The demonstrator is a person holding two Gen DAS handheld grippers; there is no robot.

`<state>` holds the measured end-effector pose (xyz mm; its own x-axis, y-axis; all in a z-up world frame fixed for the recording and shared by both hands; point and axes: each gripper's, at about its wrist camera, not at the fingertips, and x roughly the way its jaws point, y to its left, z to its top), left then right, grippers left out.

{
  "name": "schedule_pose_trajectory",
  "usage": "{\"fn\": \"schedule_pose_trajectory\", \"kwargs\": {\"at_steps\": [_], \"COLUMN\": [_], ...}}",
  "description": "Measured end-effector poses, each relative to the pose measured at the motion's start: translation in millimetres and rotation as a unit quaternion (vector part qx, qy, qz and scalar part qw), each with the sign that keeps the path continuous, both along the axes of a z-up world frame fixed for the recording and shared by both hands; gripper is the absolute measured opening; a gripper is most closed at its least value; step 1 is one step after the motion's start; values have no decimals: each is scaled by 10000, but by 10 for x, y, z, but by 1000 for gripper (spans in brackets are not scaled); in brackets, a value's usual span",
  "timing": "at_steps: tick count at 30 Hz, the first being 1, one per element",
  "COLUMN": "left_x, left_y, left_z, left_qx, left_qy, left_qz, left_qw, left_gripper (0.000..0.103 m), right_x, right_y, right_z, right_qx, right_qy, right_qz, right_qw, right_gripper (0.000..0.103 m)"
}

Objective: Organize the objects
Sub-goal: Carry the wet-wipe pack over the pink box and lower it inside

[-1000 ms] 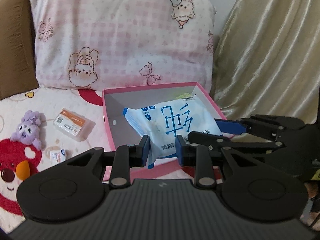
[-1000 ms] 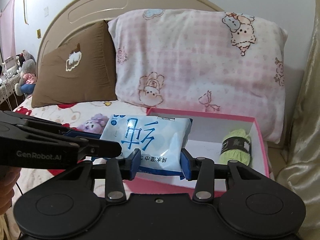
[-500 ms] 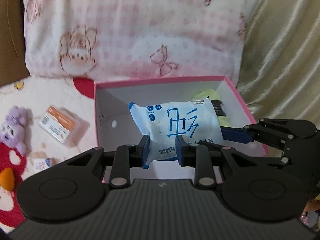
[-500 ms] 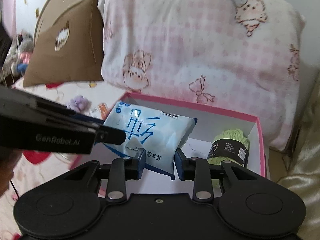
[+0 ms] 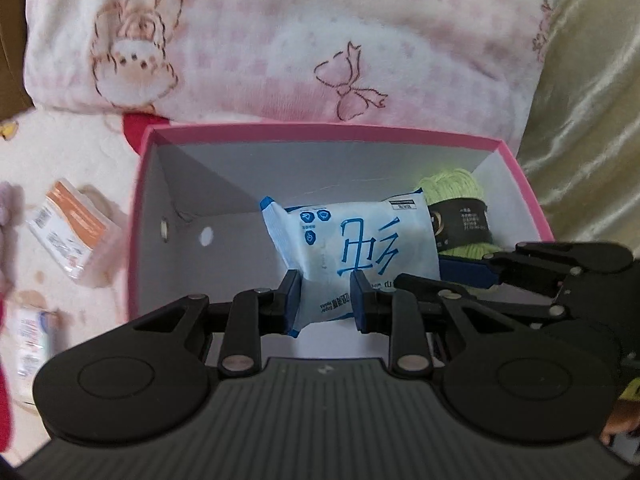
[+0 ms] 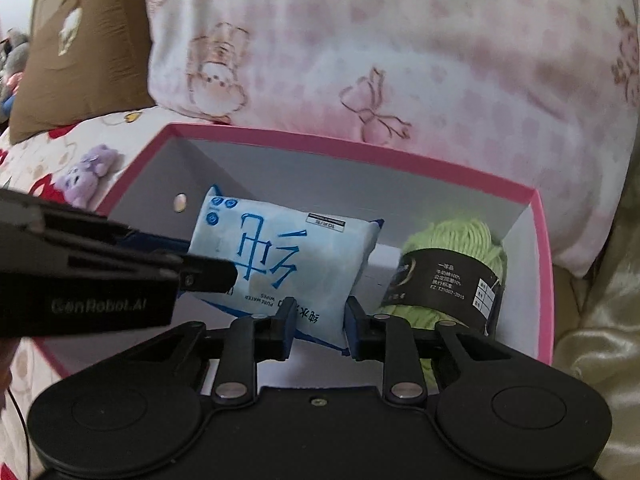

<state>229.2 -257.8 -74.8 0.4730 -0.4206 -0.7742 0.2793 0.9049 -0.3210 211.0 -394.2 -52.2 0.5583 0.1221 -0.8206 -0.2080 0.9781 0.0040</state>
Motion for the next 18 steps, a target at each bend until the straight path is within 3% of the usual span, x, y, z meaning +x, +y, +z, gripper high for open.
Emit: {"fn": "schedule_pose_trajectory", "kwargs": {"at_steps": [10, 18], "left_x": [172, 239], "left_y": [74, -23], "left_z": [-313, -322], "left_qx": [-407, -150], "left_qy": [436, 413], "left_qz": [208, 290], "left_qw": [9980, 9986], "left_gripper": [23, 22], "right_x": [141, 276], "right_y": [-62, -54], "right_z": [-161, -224], "right_qx": [-106, -75], "right_qy": [418, 526], "right_qz": [-406, -633], "right_qw": [9982, 9966], "right_gripper": [23, 22]}}
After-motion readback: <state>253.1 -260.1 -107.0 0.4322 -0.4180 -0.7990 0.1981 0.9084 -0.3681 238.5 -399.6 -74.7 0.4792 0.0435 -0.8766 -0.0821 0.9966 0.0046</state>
